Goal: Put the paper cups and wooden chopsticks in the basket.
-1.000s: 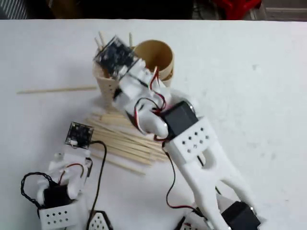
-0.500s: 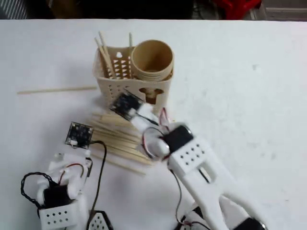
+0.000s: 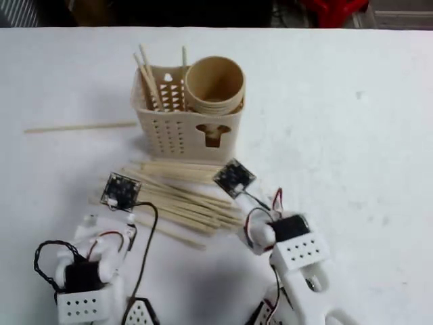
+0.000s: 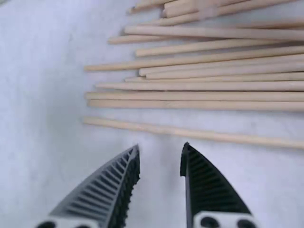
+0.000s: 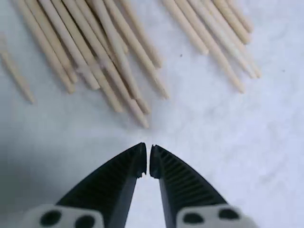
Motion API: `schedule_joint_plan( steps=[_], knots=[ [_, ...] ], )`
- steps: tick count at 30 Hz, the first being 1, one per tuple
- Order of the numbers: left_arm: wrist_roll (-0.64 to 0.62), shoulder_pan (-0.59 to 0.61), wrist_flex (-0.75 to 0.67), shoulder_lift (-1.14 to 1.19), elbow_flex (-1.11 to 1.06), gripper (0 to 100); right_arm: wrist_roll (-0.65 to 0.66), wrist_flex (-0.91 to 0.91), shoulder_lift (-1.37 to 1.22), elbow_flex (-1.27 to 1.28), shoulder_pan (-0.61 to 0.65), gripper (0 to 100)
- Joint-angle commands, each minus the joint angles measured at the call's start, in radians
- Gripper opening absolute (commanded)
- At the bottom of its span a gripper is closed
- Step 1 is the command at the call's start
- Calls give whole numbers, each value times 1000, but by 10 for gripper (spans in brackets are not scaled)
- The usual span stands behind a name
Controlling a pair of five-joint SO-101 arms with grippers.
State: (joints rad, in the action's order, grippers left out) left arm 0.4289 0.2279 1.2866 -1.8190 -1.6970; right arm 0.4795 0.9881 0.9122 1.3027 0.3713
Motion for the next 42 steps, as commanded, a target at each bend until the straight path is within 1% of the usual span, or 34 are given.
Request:
schedule_joint_plan(
  steps=[1,3,4,8,10,12,15,17,19,21,24,27,30,35,38,42],
  knots=[
    [54,84,-46,-8,18,154,11,-16,77,34,-48,27],
    [219,182,-89,-8,63,153,11,-16,116,52,-76,27],
    [276,222,-95,-8,100,151,11,-16,131,61,-91,27],
    [276,394,-38,-5,319,154,58,-30,165,112,-104,26],
    [330,440,-6,-2,445,154,72,-59,166,137,-102,25],
    [351,481,18,38,565,155,78,-64,166,144,-102,26],
    [361,535,2,237,735,155,80,-64,166,146,-104,27],
    [373,567,-32,447,867,164,80,-64,166,147,-102,27],
    [379,585,-41,697,1023,193,80,-64,166,147,-102,27],
    [384,584,-43,955,1197,207,80,-64,166,147,-102,27],
    [488,542,-37,1319,1458,209,80,-64,166,147,-102,27],
    [582,476,23,1652,1700,210,80,-65,168,147,-102,27],
    [667,414,95,1931,1923,210,80,-65,170,147,-102,27],
    [723,343,124,2301,2240,207,80,-67,170,149,-102,27],
    [807,302,135,2462,2377,207,80,-101,174,175,-102,27],
    [830,249,146,2632,2538,207,81,-117,174,186,-102,27]
  ],
)
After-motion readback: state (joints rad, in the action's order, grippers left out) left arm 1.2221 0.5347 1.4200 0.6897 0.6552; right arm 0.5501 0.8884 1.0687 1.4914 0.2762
